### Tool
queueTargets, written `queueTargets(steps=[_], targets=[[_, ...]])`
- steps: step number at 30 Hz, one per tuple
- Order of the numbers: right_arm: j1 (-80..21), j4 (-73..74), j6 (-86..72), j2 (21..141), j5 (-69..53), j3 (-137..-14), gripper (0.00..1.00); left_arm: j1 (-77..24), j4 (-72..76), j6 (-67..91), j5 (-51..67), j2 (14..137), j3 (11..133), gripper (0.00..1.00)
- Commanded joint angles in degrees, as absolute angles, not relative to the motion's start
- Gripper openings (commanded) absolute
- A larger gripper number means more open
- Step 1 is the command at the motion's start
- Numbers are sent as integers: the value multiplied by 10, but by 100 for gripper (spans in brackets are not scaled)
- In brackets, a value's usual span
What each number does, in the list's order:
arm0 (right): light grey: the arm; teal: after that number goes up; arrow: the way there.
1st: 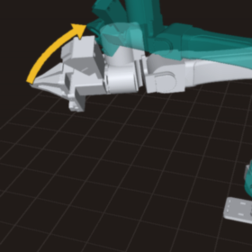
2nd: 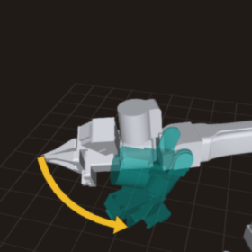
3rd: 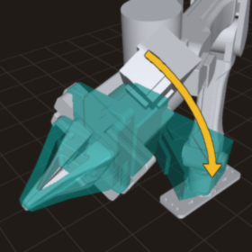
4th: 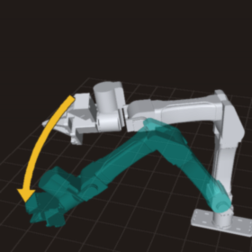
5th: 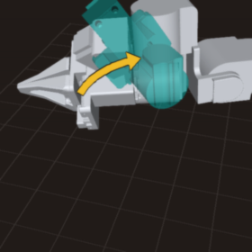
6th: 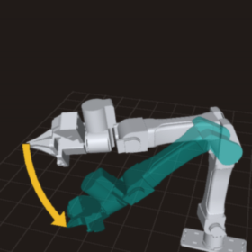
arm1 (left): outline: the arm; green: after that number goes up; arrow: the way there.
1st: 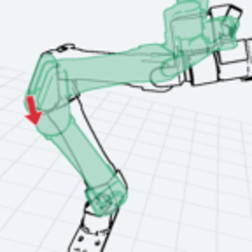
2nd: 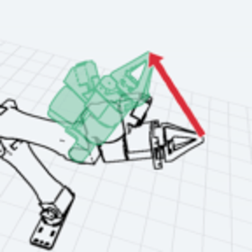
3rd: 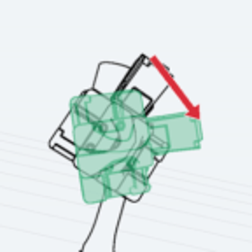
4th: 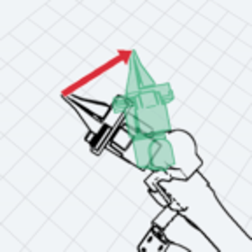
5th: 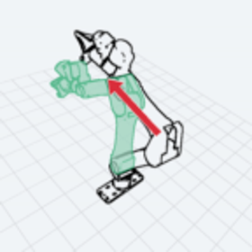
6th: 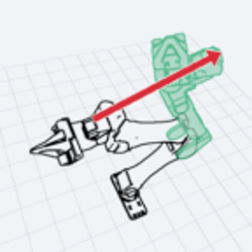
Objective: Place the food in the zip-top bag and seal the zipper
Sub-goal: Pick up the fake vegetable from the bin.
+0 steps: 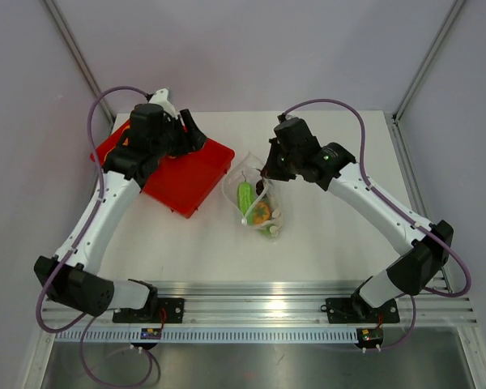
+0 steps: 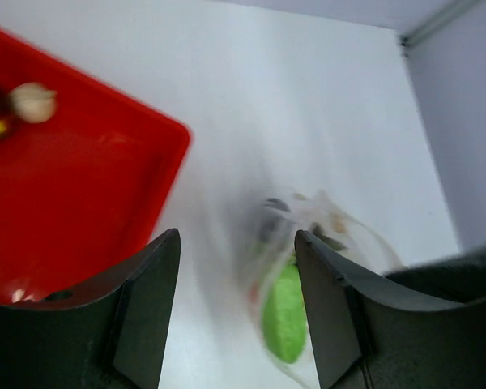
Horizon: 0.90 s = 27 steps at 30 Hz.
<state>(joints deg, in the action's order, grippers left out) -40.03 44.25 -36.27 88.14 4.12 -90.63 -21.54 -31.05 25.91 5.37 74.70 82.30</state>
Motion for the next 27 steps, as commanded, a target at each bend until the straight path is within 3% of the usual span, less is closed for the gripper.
queueTargets(steps=[1, 10, 16, 27], targets=[[-405, 430, -351, 868, 62, -918, 0, -158, -350, 248, 21, 801, 845, 61], [-405, 427, -342, 884, 55, -921, 0, -100, -350, 206, -139, 985, 936, 76], [-405, 421, -339, 894, 42, -921, 0, -40, -337, 215, -91, 1106, 1014, 84], [-405, 409, -342, 928, 18, -927, 0, -12, -369, 234, -21, 1294, 1188, 84]])
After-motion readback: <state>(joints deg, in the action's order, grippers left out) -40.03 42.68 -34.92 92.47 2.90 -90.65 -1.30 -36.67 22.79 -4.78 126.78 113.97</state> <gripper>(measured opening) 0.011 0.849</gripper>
